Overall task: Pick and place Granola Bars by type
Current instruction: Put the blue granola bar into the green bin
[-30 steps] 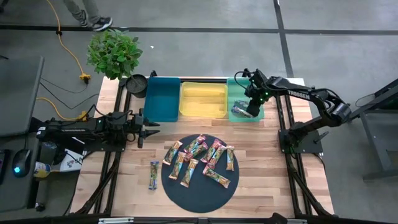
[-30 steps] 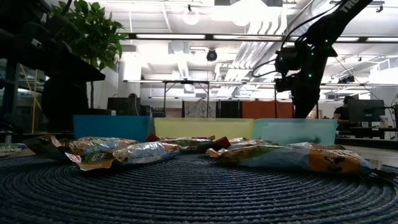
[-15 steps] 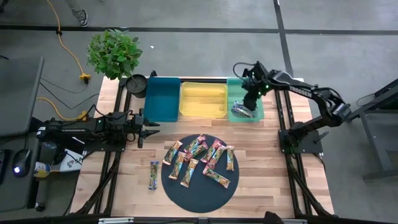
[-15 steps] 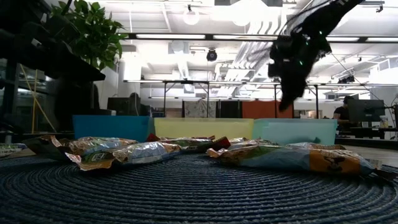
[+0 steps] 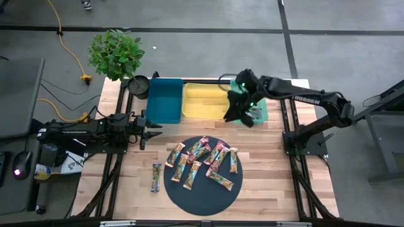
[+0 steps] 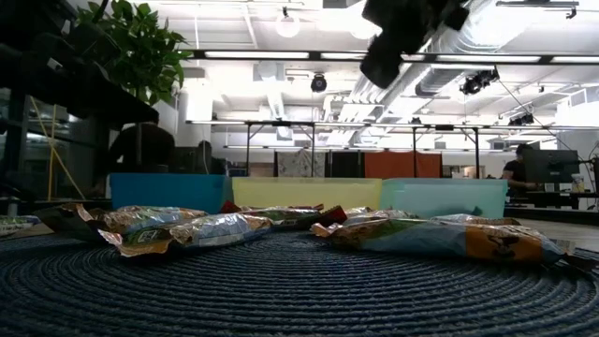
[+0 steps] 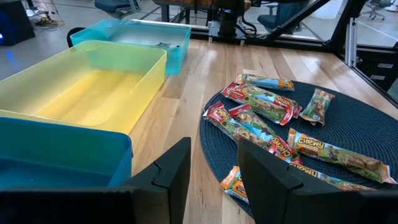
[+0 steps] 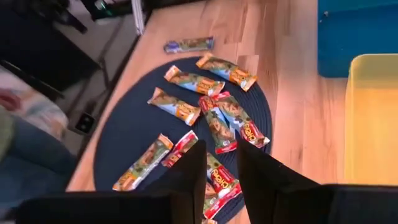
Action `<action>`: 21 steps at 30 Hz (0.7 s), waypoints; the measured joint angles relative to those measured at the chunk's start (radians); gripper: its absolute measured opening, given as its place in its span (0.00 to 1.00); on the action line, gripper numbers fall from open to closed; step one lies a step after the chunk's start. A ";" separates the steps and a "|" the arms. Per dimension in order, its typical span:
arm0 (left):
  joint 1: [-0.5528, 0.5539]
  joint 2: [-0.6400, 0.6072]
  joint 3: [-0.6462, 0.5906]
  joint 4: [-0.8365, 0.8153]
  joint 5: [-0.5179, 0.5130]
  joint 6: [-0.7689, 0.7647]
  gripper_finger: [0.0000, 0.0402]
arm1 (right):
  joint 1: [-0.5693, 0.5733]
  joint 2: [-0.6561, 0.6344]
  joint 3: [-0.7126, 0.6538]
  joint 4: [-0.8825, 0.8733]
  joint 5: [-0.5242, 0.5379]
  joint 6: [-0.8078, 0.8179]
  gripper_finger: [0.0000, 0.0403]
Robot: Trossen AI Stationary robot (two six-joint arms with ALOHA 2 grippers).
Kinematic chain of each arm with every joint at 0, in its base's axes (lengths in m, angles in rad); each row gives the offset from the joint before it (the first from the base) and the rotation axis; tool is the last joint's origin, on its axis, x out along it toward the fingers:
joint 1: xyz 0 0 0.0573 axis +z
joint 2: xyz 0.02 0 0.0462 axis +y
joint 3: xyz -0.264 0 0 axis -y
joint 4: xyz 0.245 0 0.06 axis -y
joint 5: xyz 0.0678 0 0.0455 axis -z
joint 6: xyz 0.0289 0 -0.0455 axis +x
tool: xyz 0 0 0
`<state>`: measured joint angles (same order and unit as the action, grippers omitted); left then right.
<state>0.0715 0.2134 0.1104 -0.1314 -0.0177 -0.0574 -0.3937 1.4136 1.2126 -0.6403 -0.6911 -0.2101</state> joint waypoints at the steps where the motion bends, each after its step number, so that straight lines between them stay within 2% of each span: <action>1: 0.000 0.000 0.000 0.000 0.000 0.000 0.33 | 0.027 0.000 0.002 0.002 0.027 0.003 0.18; 8: 0.000 0.000 0.000 0.000 0.000 0.000 0.33 | 0.184 0.000 -0.020 0.018 0.065 0.062 0.18; 13: 0.000 0.000 0.000 0.000 0.000 0.000 0.33 | 0.281 0.000 -0.048 0.019 0.157 0.071 0.18; 21: 0.000 0.000 0.000 0.000 0.000 0.000 0.33 | 0.342 0.000 -0.125 0.089 0.211 0.127 0.18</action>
<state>0.0712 0.2134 0.1104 -0.1314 -0.0178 -0.0574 -0.0517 1.4139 1.0871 -0.5513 -0.4799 -0.0830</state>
